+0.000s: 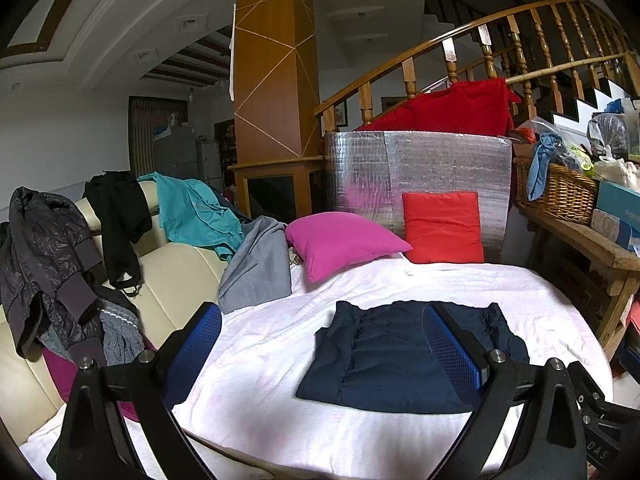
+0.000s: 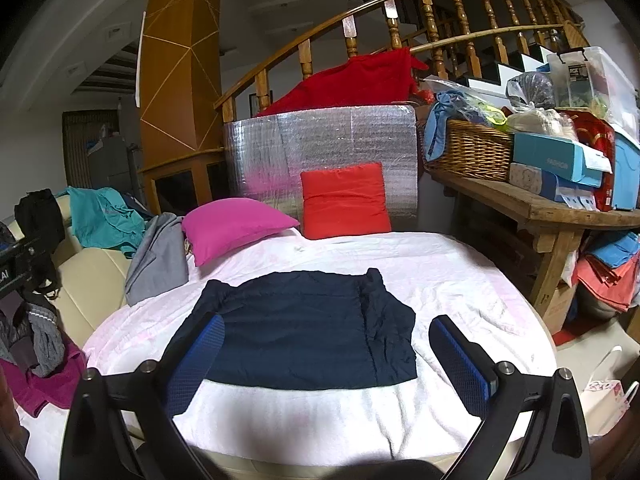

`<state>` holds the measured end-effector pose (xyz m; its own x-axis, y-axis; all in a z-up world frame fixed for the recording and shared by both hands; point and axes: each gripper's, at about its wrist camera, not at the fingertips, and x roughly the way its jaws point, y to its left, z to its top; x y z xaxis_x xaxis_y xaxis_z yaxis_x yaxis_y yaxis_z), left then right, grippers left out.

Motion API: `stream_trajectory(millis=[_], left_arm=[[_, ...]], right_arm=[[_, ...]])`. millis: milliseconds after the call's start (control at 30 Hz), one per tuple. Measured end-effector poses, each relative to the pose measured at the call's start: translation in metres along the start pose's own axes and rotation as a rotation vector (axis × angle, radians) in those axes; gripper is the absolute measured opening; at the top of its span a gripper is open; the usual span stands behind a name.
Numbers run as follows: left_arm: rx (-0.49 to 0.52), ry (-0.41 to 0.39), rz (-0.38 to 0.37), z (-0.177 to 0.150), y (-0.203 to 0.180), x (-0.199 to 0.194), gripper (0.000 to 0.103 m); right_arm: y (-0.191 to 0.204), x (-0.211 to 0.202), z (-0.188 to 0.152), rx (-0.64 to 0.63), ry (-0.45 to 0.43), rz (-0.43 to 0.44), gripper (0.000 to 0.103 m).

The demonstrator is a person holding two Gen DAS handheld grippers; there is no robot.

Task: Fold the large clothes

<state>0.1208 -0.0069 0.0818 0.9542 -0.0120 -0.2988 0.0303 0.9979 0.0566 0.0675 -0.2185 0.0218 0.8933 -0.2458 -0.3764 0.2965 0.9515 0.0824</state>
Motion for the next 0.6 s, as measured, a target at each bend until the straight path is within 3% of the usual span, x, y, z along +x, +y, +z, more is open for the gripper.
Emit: stream_trajectory(millis=[400, 600], left_arm=[[-0.009, 0.020, 0.002, 0.002, 0.007, 0.016, 0.100], [-0.054, 0.052, -0.071, 0.003, 0.019, 0.048, 0.100]], right_arm=[[0.003, 0.016, 0.012, -0.002, 0.003, 0.004, 0.103], [-0.007, 0.030, 0.018, 0.008, 0.021, -0.005, 0.103]])
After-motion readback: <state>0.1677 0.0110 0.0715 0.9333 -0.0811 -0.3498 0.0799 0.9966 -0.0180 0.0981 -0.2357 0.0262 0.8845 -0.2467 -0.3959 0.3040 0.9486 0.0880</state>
